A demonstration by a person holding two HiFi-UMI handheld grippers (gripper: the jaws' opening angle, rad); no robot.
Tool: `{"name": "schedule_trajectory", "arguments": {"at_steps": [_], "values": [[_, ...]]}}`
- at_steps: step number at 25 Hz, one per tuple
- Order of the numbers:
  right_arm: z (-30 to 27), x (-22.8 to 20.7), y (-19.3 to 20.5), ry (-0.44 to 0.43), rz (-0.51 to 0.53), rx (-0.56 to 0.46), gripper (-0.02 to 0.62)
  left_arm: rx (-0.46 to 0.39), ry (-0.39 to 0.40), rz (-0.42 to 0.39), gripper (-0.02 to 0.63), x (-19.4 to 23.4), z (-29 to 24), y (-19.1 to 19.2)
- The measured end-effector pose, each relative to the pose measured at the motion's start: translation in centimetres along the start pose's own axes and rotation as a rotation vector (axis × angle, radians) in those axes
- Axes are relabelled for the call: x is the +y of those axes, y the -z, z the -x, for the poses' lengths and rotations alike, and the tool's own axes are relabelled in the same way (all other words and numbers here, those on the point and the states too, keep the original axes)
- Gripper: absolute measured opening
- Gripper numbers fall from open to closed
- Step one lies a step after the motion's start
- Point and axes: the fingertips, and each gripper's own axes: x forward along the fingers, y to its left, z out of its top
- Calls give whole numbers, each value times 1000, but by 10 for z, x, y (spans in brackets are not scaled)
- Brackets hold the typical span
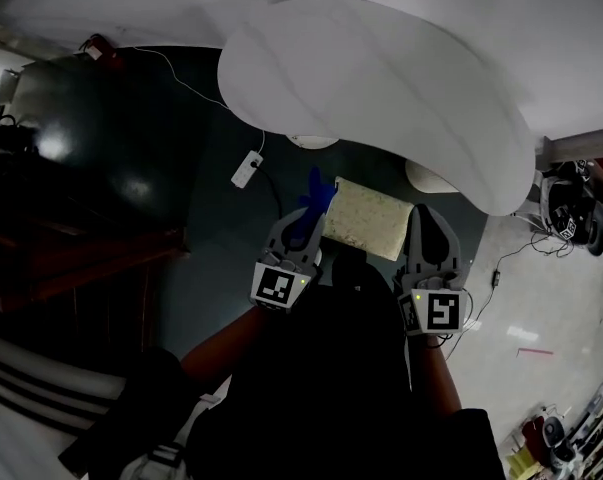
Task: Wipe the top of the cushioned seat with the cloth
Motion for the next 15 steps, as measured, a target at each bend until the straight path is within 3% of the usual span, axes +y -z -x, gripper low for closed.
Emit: {"name": "schedule_trajectory", "arguments": {"at_steps": [7,12,15], "values": [[-15,-48,38,-15,-18,55,38,112,-1,-42,40,-16,-48,25],[-21,-60,88,26,-99,129,38,167,9,59,40,-13,-65,56],[-25,-62,120,58,-153,188,38,200,-14,67,40,-2,-77,79]]}}
